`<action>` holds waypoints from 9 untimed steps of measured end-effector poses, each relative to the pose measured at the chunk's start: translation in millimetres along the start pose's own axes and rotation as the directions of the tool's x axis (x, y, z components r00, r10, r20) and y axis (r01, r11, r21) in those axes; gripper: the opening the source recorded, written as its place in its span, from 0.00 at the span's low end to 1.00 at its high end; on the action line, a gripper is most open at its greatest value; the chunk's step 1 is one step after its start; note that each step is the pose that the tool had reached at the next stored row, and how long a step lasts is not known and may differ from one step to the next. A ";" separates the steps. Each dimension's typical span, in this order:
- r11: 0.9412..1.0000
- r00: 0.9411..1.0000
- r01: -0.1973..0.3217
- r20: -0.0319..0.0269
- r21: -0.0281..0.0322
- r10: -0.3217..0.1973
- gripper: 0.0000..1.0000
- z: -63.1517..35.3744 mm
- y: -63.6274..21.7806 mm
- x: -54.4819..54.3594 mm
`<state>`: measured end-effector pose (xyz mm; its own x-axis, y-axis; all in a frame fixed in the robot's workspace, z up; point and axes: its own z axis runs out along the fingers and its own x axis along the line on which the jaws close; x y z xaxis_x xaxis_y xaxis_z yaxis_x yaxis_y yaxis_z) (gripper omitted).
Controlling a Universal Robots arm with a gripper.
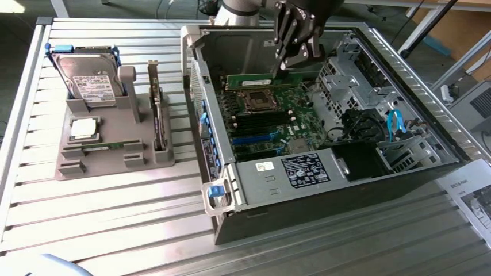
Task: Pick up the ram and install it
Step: 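Pick up the ram and move it above insertion slot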
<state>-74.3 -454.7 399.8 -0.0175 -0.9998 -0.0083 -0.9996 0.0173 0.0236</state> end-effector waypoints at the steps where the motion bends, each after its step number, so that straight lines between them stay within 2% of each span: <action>1: 1.000 1.000 0.000 0.000 0.000 0.000 0.12 -0.1 -3.2 -0.1; 9: 1.000 1.000 0.002 0.000 0.000 -0.002 0.12 -0.5 -21.7 -0.4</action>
<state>-52.6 -454.7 399.8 -0.0155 -0.9998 -0.0083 -0.9996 0.0153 0.0236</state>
